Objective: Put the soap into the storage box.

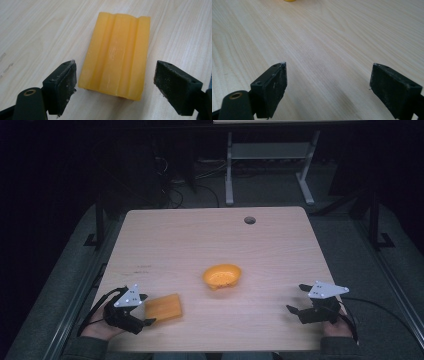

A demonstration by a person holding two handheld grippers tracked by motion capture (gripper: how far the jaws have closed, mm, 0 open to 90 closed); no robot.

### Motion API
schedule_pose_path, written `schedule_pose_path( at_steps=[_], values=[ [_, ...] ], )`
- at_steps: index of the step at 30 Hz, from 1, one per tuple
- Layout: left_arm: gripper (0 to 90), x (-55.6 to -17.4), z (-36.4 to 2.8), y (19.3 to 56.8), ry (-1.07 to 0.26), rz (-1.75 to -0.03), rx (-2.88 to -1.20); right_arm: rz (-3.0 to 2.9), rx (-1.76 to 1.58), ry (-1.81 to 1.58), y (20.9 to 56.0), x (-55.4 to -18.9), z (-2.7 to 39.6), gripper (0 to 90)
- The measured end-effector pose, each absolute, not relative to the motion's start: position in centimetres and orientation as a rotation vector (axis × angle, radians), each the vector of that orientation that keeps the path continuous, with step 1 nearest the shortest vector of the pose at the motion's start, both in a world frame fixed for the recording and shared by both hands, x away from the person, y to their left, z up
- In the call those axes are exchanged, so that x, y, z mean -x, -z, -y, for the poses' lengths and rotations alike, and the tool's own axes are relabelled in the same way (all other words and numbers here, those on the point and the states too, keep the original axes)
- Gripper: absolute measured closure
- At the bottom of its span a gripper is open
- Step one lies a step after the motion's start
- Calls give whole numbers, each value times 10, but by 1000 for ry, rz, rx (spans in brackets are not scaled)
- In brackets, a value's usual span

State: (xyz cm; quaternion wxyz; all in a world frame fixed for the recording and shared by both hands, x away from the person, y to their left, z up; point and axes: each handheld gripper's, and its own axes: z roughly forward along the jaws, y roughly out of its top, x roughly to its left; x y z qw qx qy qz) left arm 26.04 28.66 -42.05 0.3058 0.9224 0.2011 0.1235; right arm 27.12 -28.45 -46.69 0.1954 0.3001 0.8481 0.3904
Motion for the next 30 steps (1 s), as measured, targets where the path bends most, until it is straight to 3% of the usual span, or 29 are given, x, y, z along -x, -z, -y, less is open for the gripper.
schedule_pose_path(
  at_steps=[30],
  values=[
    [160,-280,-250,427,-311,-441,-2552,-2441,-806,-1091,469,-271,280,137]
  ],
)
